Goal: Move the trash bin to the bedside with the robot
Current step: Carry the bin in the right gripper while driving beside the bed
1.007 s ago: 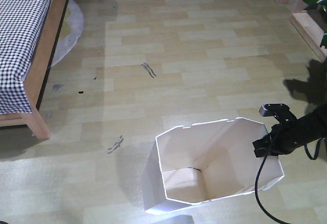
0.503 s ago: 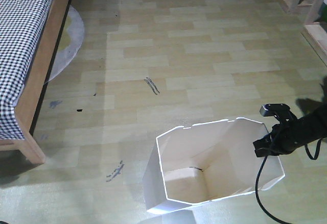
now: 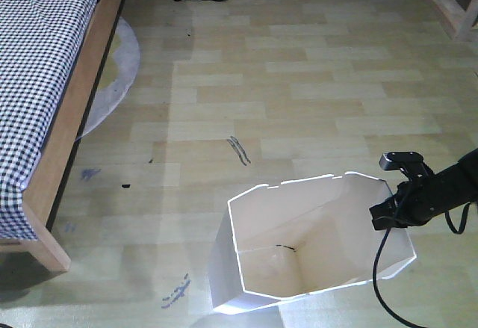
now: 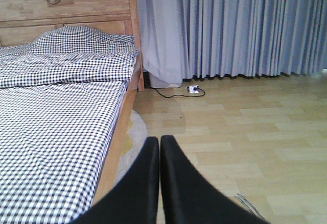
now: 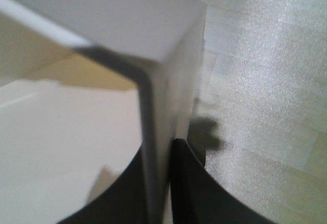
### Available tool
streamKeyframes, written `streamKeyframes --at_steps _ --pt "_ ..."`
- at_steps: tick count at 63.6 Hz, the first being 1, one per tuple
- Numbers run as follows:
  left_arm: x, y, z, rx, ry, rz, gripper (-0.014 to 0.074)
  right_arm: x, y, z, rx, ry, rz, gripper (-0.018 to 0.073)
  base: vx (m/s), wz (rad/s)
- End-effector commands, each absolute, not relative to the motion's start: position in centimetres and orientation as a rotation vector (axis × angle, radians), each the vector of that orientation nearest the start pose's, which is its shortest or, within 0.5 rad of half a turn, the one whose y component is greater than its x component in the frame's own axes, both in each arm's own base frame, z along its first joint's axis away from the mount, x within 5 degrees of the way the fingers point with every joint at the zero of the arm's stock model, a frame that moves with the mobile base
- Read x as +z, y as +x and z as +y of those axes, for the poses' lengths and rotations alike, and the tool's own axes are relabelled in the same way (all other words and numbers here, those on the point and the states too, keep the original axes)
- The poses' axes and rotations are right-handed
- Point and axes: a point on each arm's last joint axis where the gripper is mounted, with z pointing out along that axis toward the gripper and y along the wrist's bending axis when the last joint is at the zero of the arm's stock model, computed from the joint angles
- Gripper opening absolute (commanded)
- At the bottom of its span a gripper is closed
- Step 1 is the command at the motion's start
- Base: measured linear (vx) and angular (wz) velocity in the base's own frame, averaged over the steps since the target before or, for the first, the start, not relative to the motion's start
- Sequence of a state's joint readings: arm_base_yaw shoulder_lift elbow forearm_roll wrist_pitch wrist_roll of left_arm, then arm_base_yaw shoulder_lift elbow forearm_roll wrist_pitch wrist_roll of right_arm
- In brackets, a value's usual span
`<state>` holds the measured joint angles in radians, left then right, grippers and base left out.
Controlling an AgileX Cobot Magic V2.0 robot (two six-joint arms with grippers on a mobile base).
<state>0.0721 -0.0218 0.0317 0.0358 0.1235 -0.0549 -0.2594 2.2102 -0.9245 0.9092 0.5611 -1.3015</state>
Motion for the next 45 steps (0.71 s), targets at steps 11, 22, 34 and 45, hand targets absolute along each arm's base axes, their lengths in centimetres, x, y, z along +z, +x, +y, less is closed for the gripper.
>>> streamKeyframes --at_steps 11,22,34,45 --pt "20.76 5.44 0.39 0.036 -0.073 1.513 -0.0006 4.83 31.69 -3.33 0.799 -0.274 2.818 -0.0005 0.33 0.07" --pt "20.76 5.44 0.39 0.036 -0.073 1.513 -0.0006 4.83 31.69 -3.33 0.799 -0.274 2.818 -0.0005 0.36 -0.01" --pt "20.76 5.44 0.39 0.036 -0.073 1.513 -0.0006 4.83 31.69 -3.33 0.799 -0.274 2.818 -0.0005 0.38 -0.05" --pt "20.76 5.44 0.39 0.036 -0.073 1.513 -0.0006 4.83 31.7 -3.35 0.797 -0.274 2.818 -0.0005 0.37 -0.05"
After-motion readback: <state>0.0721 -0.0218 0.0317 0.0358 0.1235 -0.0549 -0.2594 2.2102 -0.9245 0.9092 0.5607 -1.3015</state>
